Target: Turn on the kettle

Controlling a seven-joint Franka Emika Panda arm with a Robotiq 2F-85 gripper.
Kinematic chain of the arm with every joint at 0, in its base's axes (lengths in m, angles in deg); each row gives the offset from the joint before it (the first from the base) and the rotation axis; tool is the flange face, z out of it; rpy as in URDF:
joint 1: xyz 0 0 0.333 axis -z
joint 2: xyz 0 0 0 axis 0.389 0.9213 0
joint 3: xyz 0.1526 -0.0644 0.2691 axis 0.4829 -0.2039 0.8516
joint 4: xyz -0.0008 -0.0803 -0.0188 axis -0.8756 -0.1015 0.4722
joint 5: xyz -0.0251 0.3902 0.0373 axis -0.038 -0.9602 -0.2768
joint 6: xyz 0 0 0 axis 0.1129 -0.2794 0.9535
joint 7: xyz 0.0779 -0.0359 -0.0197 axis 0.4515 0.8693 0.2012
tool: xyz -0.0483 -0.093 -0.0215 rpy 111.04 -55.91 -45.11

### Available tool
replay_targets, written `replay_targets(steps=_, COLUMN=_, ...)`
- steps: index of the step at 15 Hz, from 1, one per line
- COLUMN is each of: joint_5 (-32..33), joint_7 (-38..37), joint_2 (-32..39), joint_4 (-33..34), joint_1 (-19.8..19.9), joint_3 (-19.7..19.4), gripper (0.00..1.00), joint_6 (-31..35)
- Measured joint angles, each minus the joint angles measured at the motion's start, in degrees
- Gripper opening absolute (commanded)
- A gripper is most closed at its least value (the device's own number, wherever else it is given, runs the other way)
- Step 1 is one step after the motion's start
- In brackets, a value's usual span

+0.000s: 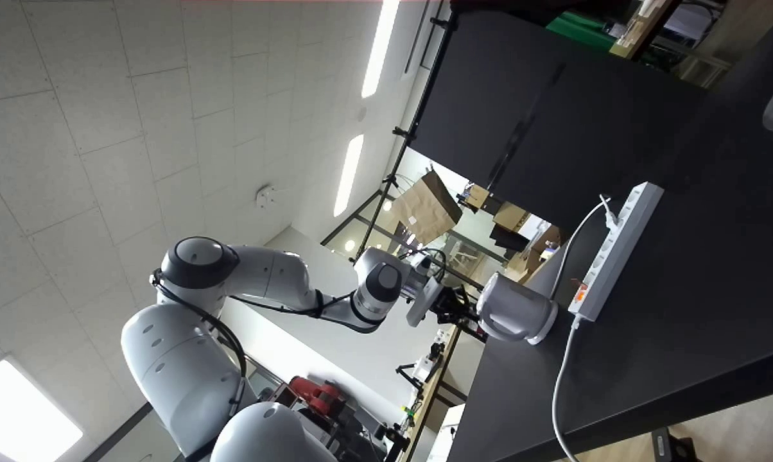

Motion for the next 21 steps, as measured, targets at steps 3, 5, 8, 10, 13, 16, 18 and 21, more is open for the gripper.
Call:
replay_targets(steps=3, joint_5=0.1, joint_7=0.0, joint_2=0.6, joint_4=-0.1, joint_1=-0.1, joint_3=-0.1, gripper=0.00, joint_6=2.9)
replay_targets(steps=5, joint_5=0.5, joint_7=0.0, joint_2=1.3, joint_4=-0.3, joint_1=-0.1, joint_3=-0.2, gripper=0.00, joint_6=5.9)
replay_targets(steps=8, joint_5=3.6, joint_7=-0.6, joint_2=2.5, joint_4=-1.0, joint_1=-0.4, joint_3=-0.8, gripper=0.00, joint_6=11.7)
replay_targets(steps=10, joint_5=7.2, joint_7=-2.0, joint_2=3.2, joint_4=-1.7, joint_1=-1.3, joint_3=-2.4, gripper=0.00, joint_6=15.9)
replay_targets(steps=13, joint_5=10.7, joint_7=-3.5, joint_2=3.9, joint_4=-2.8, joint_1=-4.8, joint_3=-6.6, gripper=0.00, joint_6=20.8)
replay_targets(steps=16, joint_5=11.1, joint_7=-3.6, joint_2=4.4, joint_4=-3.3, joint_1=-9.6, joint_3=-11.4, gripper=0.00, joint_6=23.7)
replay_targets(steps=18, joint_5=11.1, joint_7=-3.6, joint_2=5.0, joint_4=-3.3, joint_1=-12.5, joint_3=-14.3, gripper=0.00, joint_6=25.5)
replay_targets(steps=21, joint_5=10.9, joint_7=-3.6, joint_2=6.4, joint_4=-3.6, joint_1=-17.7, joint_3=-19.7, gripper=0.00, joint_6=30.0)
